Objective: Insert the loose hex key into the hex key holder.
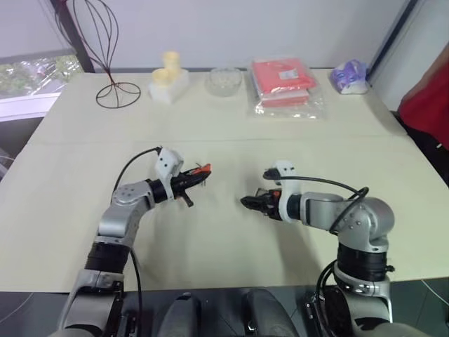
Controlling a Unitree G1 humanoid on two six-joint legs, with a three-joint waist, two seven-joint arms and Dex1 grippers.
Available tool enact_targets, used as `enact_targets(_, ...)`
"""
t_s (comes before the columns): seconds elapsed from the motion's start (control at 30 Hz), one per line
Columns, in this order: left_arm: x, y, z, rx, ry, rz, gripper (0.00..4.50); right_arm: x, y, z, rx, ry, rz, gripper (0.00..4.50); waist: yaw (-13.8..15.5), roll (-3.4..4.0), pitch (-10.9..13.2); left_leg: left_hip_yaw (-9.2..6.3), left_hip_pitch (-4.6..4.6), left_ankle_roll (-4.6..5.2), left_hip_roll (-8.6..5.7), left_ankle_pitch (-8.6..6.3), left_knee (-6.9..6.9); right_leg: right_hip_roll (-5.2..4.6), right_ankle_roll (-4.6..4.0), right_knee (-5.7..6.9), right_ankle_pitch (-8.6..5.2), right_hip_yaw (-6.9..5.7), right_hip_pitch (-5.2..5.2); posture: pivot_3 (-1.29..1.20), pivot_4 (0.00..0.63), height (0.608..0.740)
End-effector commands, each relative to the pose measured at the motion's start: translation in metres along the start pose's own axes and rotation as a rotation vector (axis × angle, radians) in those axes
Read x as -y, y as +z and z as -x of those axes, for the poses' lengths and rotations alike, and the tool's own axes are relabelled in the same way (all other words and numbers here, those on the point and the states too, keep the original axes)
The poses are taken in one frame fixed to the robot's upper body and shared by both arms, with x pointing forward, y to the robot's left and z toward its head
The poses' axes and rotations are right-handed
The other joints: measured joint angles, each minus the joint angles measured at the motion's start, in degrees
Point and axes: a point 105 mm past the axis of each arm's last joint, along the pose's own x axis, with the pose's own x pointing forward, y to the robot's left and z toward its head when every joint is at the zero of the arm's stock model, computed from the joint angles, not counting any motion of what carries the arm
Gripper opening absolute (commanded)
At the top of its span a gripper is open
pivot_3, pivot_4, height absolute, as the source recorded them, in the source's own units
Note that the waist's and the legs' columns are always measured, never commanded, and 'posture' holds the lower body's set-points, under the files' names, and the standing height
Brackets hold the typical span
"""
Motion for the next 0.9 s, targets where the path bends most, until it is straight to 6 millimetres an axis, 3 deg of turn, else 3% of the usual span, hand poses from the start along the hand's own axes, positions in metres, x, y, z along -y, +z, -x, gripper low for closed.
enact_targets(0.03,0.003,0.011,-0.004,0.031,-0.012,-0.043,0.0,-0.004,-0.008,-0.019,-0.068,-0.009,0.047,3.25,0.0,0.0,0.0,0.0,0.01,0.0,0.0,0.0,0.0,0.01,0.0,0.0,0.0,0.0,0.0,0.0,0.15,0.74)
enact_targets(0.23,0.003,0.009,-0.001,0.04,0.021,-0.03,0.0,0.014,-0.034,-0.037,-0.178,-0.087,0.147,3.25,-0.3,-0.14,-0.1,-0.01,0.17,0.0,0.05,0.0,0.01,0.02,0.0,-0.01,0.0,0.0,0.17,0.0,0.15,0.74)
enact_targets(0.37,0.008,0.002,0.0,0.046,0.042,-0.004,0.0,0.035,-0.053,-0.047,-0.246,-0.145,0.167,1.51,-0.8,-0.3,-0.4,-0.03,0.4,0.0,0.06,0.0,0.01,0.03,0.0,-0.05,0.0,0.0,0.41,0.0,0.15,0.74)
enact_targets(0.43,0.009,0.001,-0.001,0.049,0.049,0.002,0.0,0.035,-0.051,-0.051,-0.249,-0.136,0.147,0.36,-1.1,-0.42,-0.5,-0.02,0.71,0.03,0.09,-0.02,-0.07,0.04,-0.01,-0.08,-0.01,0.0,0.7,0.0,0.15,0.74)
enact_targets(0.47,0.01,0.001,-0.002,0.049,0.051,0.002,0.0,0.034,-0.05,-0.052,-0.247,-0.131,0.136,0.05,-1.1,-0.43,-0.5,-0.02,0.91,0.04,0.11,-0.03,-0.1,0.04,-0.02,-0.11,-0.02,0.01,0.88,0.0,0.15,0.74)
enact_targets(0.8,0.009,-0.001,-0.004,0.052,0.068,0.007,0.0,0.046,-0.043,-0.048,-0.254,-0.148,0.24,0.05,-1.0,-0.22,-0.7,-0.12,1.16,0.18,0.35,-0.11,-0.21,0.1,-0.03,-0.82,-0.02,-0.03,1.44,0.0,0.15,0.74)
enact_targets(0.9,0.009,-0.003,-0.005,0.05,0.068,0.007,0.0,0.042,-0.036,-0.049,-0.241,-0.133,0.241,0.97,-0.8,-0.19,-0.7,-0.11,1.13,0.19,0.34,-0.12,-0.22,0.06,-0.02,-0.93,-0.01,-0.03,1.46,0.0,0.15,0.74)
